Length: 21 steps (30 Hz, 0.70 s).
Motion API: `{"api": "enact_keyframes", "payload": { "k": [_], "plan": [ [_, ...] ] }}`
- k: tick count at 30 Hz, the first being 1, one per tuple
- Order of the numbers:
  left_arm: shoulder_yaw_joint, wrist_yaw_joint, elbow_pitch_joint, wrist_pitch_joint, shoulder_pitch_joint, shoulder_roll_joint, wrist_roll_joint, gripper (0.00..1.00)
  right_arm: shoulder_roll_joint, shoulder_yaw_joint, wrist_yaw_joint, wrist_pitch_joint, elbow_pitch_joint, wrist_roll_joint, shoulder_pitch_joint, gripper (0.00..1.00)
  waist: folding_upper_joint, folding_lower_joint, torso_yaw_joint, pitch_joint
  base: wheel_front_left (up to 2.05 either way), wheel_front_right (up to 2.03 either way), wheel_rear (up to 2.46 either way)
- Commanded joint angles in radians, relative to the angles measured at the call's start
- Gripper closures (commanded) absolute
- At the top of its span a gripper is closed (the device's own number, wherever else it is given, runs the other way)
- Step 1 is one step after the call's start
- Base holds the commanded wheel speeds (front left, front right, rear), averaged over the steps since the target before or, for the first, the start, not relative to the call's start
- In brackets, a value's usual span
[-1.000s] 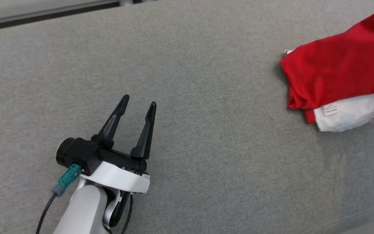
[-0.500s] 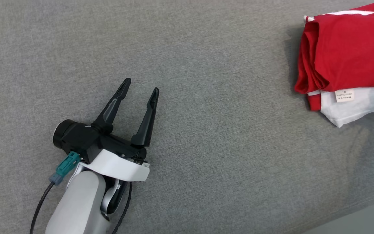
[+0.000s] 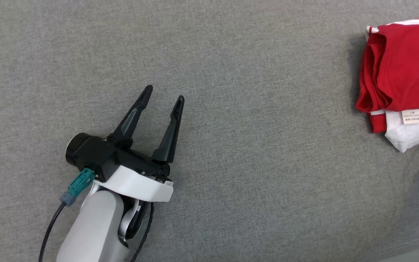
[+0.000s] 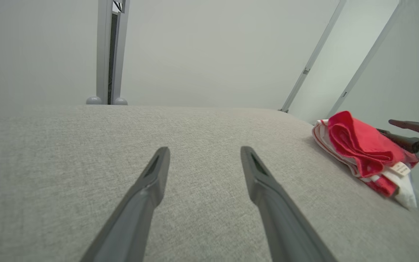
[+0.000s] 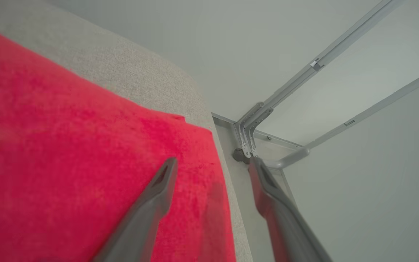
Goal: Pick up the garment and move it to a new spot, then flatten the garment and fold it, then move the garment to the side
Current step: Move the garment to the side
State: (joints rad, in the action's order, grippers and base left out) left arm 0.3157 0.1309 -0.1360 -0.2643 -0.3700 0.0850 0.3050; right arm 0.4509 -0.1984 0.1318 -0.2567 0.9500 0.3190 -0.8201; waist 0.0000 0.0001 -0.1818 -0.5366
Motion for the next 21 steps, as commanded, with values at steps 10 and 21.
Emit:
{"api": "enact_keyframes", "payload": {
  "k": [10, 21],
  "plan": [
    [-0.018, -0.001, -0.017, 0.000, 0.071, -0.023, 0.040, 0.00, -0.109, 0.042, -0.002, -0.009, -0.227, -0.187, 0.070, 0.00, 0.0000, -0.0001, 0.071, 0.203, 0.00, 0.00, 0.00],
    [-0.088, 0.000, -0.033, 0.000, 0.156, -0.032, 0.088, 0.00, -0.163, 0.216, -0.002, -0.009, -0.541, -0.629, 0.330, 0.00, 0.0000, -0.0001, 0.193, 0.357, 0.00, 0.00, 0.00]
  ]
}}
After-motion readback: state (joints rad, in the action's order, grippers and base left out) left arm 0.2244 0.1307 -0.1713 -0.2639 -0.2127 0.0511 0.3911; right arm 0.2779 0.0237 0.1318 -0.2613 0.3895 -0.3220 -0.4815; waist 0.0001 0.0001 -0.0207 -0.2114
